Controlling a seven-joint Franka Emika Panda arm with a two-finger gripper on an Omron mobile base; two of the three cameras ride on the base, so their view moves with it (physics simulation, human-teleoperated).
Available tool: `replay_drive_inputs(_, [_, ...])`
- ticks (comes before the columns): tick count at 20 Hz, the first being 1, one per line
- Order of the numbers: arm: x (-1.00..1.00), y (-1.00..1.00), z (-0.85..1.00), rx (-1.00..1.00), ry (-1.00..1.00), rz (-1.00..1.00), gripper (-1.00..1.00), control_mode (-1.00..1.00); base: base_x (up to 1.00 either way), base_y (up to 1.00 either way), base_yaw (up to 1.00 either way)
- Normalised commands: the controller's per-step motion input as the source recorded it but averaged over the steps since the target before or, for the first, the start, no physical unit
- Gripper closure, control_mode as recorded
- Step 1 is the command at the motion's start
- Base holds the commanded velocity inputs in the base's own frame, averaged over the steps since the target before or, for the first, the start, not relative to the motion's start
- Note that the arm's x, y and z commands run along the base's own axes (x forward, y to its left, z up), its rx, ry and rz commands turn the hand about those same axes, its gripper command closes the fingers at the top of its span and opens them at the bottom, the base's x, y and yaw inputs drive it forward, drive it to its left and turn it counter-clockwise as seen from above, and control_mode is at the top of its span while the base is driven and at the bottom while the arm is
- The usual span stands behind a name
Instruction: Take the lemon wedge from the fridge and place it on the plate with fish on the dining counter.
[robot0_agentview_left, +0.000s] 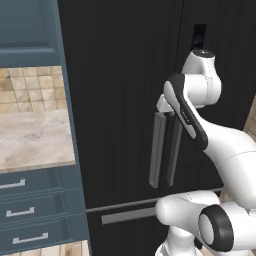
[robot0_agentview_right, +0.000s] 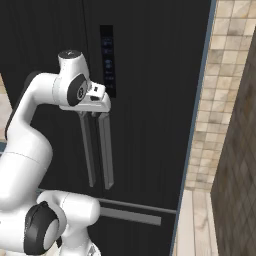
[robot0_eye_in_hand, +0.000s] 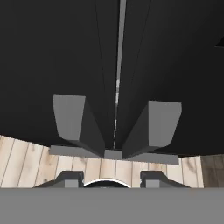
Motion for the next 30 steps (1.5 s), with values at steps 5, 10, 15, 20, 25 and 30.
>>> replay_drive_inputs(5, [-0.03, 0.0, 0.0, 0.0, -0.02, 0.0, -1.0, -1.0, 0.0, 0.0, 0.0])
replay_drive_inputs(10, [0.0, 0.0, 0.0, 0.0, 0.0, 0.0, -1.0, -1.0, 0.0, 0.0, 0.0])
replay_drive_inputs(15, [0.0, 0.0, 0.0, 0.0, 0.0, 0.0, -1.0, -1.0, 0.0, 0.0, 0.0])
replay_drive_inputs(20, [-0.09, 0.02, 0.0, 0.0, -0.05, 0.0, -1.0, 1.0, -0.08, 0.13, 0.0])
replay_drive_inputs(25, [0.0, 0.0, 0.0, 0.0, 0.0, 0.0, -1.0, 1.0, -0.68, 0.19, 0.0])
replay_drive_inputs(30, [0.0, 0.0, 0.0, 0.0, 0.0, 0.0, -1.0, 1.0, -0.84, 0.0, 0.0])
